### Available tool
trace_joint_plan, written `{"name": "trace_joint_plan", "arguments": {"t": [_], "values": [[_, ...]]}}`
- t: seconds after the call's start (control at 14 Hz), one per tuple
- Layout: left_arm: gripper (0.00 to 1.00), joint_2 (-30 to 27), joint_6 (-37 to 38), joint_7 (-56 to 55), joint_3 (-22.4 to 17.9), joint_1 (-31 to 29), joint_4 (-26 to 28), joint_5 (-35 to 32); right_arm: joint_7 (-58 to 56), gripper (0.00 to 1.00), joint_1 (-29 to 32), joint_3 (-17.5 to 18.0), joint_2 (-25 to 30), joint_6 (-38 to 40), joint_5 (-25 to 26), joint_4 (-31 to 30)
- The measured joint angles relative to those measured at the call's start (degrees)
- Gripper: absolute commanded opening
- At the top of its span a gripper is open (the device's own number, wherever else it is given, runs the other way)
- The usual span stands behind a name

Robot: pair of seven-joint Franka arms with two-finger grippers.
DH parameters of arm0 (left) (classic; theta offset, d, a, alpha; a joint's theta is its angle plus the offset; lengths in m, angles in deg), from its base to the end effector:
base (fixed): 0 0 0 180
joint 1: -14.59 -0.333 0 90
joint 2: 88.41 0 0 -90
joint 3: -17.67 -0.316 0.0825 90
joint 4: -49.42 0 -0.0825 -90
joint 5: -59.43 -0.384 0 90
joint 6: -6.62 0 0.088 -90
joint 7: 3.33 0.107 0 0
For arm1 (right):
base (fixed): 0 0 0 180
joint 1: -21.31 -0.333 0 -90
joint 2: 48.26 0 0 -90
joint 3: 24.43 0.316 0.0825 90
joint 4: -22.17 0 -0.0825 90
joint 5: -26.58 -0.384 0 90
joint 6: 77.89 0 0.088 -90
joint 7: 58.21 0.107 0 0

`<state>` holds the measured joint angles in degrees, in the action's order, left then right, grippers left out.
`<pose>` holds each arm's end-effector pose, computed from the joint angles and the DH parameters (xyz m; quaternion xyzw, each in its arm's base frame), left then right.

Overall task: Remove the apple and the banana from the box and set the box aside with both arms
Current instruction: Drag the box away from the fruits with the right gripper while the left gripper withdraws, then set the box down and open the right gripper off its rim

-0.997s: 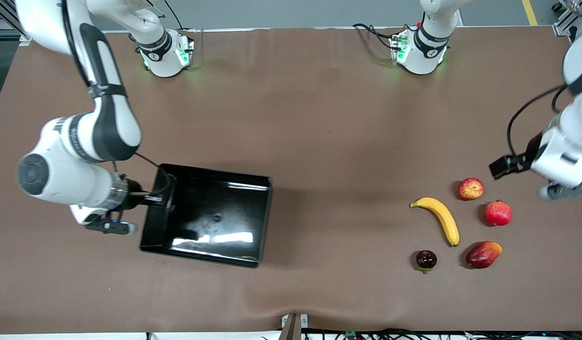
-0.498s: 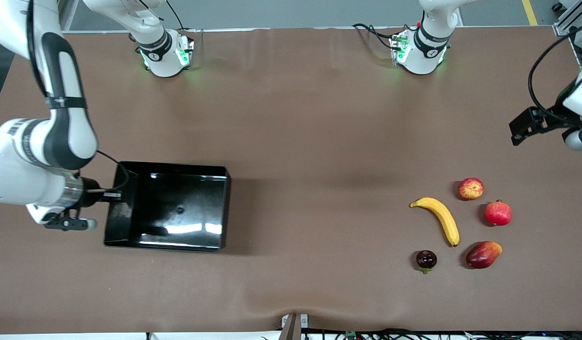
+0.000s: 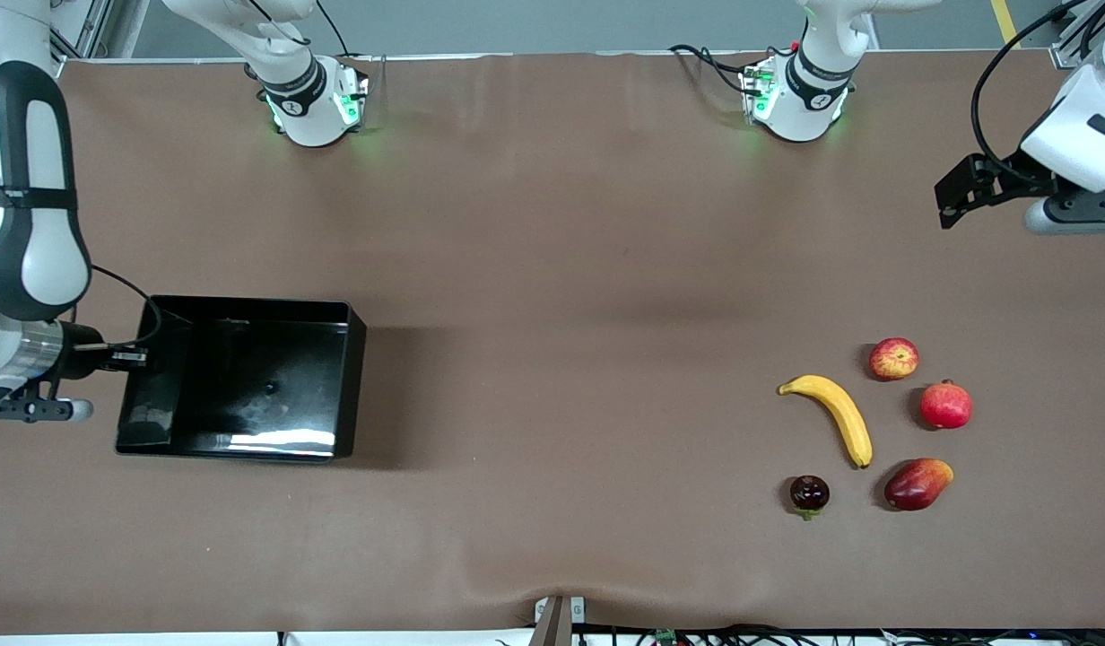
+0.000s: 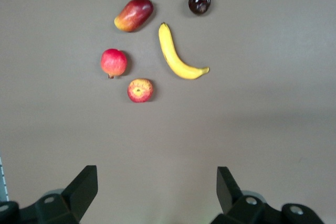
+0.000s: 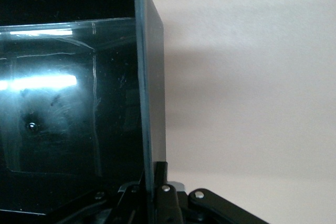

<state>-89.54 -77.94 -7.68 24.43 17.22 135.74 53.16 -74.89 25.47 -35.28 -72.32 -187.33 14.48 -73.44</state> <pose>0.5335 -0.0763 0.6577 -0.9977 0.0390 -0.0011 0.0559 0.6315 -0.1414 0.3531 -0.9945 0.0242 0.0653 0.0780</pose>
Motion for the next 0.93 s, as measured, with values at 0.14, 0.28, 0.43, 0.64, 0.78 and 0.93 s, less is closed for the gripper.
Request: {"name": "trace_joint_plan", "arguments": {"t": [0.14, 0.28, 0.43, 0.64, 0.78, 0.93], "values": [[1.00, -1.0, 0.5, 0.2, -0.9, 0.7, 0.8, 0.1, -1.9, 0.00, 1.0, -0.4, -0.6, -0.2, 0.1, -0.5], [1.00, -1.2, 0.6, 0.2, -1.2, 1.0, 1.1, 0.2, -3.5, 0.00, 1.3, -1.3, -1.5, -0.5, 0.2, -0.8], [1.00, -1.2, 0.6, 0.2, -1.4, 1.0, 1.2, 0.3, -4.0, 0.00, 1.4, -1.8, -2.7, -1.5, 0.9, -1.0], [1.00, -1.3, 0.6, 0.3, -1.7, 1.0, 0.9, 0.3, -4.0, 0.00, 1.4, -1.8, -5.4, -3.8, 1.1, -1.1], [1.00, -1.6, 0.6, 0.6, -1.8, 1.0, 0.8, 0.3, -4.0, 0.00, 1.4, -1.8, -6.9, -4.6, 1.1, -1.1], [1.00, -1.8, 0.6, 1.7, -1.8, 1.0, 0.8, 0.3, -4.0, 0.00, 1.4, -1.8, -7.5, -5.3, 1.1, -1.1]]}}
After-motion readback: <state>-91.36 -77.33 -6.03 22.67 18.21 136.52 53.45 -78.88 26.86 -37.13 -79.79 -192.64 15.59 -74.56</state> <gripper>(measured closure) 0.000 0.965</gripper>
